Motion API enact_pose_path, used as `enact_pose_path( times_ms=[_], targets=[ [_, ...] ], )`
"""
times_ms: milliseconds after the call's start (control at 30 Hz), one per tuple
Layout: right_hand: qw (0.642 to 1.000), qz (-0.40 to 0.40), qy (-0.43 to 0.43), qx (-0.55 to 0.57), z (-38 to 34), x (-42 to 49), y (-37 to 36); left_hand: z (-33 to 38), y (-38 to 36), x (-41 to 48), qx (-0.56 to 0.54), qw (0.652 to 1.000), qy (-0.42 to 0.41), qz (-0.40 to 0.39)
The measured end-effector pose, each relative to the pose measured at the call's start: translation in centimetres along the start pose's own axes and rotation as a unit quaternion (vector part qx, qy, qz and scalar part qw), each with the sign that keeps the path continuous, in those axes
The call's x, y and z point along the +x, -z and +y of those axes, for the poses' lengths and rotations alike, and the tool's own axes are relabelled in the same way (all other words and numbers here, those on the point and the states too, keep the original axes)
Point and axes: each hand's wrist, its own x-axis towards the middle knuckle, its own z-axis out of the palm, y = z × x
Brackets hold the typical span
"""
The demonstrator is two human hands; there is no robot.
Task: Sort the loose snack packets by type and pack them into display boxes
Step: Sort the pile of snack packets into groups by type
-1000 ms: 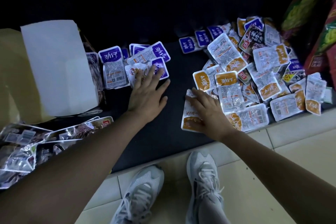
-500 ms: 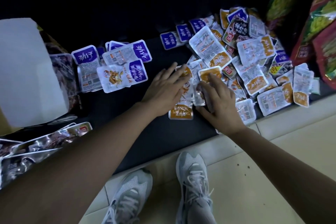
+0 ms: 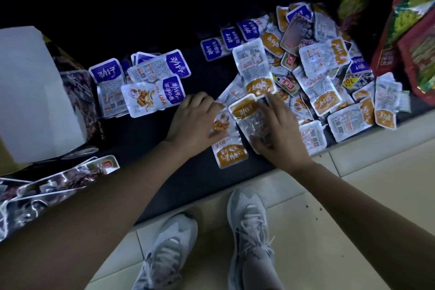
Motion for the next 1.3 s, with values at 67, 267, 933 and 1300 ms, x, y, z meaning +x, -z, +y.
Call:
enact_pose_path(
  times_ms=[67, 267, 933, 1300],
  targets=[
    [0.999, -0.038, -0.016, -0.028, -0.6, -0.3, -0.9, -0.3, -0.3, -1.4, -0.002, 1.000, 0.019, 0.022],
    [0.997, -0.021, 0.021, 0.074, -3.1, 0.8, -1.2, 0.4, -0.4, -1.8, -0.101, 0.993, -0.012, -0.062],
    [0.998, -0.038, -0.043, 0.011, -1.3, -2.4, -0.5, -0.9, -1.0, -5.0, -0.080, 0.996, -0.043, -0.005],
    [0.990, 0.075, -0.114, 0.019, -2.5, -1.6, 0.7, 1.7, 0.1, -0.9, -0.094, 0.990, -0.039, -0.096]
  ],
)
